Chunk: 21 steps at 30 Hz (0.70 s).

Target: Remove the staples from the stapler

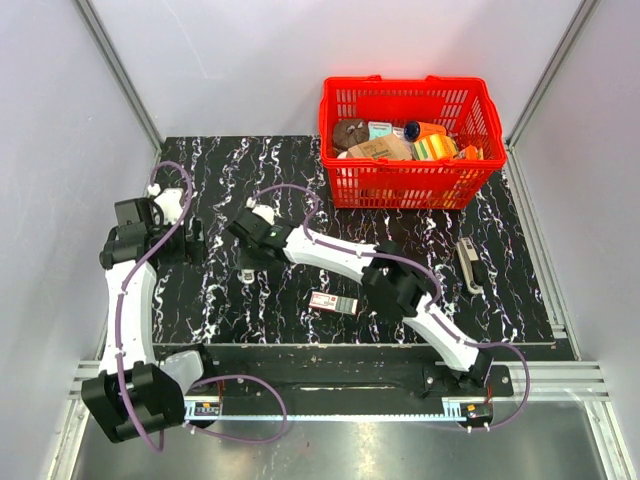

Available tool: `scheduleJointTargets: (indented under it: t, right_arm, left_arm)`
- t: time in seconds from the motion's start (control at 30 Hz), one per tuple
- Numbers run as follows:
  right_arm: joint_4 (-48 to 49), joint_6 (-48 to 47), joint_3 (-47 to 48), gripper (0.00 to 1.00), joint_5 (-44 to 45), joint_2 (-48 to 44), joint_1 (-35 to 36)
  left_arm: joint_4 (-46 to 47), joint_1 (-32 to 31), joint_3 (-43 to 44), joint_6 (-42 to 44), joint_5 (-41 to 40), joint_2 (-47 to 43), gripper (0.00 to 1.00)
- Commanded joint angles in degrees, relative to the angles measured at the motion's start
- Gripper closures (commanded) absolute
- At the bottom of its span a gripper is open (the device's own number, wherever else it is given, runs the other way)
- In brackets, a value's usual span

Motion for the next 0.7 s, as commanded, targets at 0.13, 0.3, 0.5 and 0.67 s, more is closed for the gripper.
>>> scheduleJointTargets:
  t: [0.13, 0.3, 0.5, 0.67]
  right_arm:
    - [20.9, 5.26, -13.52, 1.0, -6.09, -15.33, -1.07]
    - [27.94, 7.81, -20.3, 1.0, -9.79, -19.04, -2.12]
    - [30.59, 9.39, -21.53, 1.0, -12.07, -19.92, -2.12]
    - [33.14, 10.27, -23.73, 1.0, -12.16, -21.06, -2.12]
  left_arm:
    - [4.37, 0.29, -0.86, 4.33, 10.16, 5.18, 0.03]
    - [4.99, 0.2, -2.18, 5.92, 15.0, 5.0, 0.01]
    - [4.99, 0.2, -2.61, 8.02, 16.59, 7.02, 0.01]
    - [5.07, 0.2, -3.5, 10.13, 17.91, 8.08, 0.05]
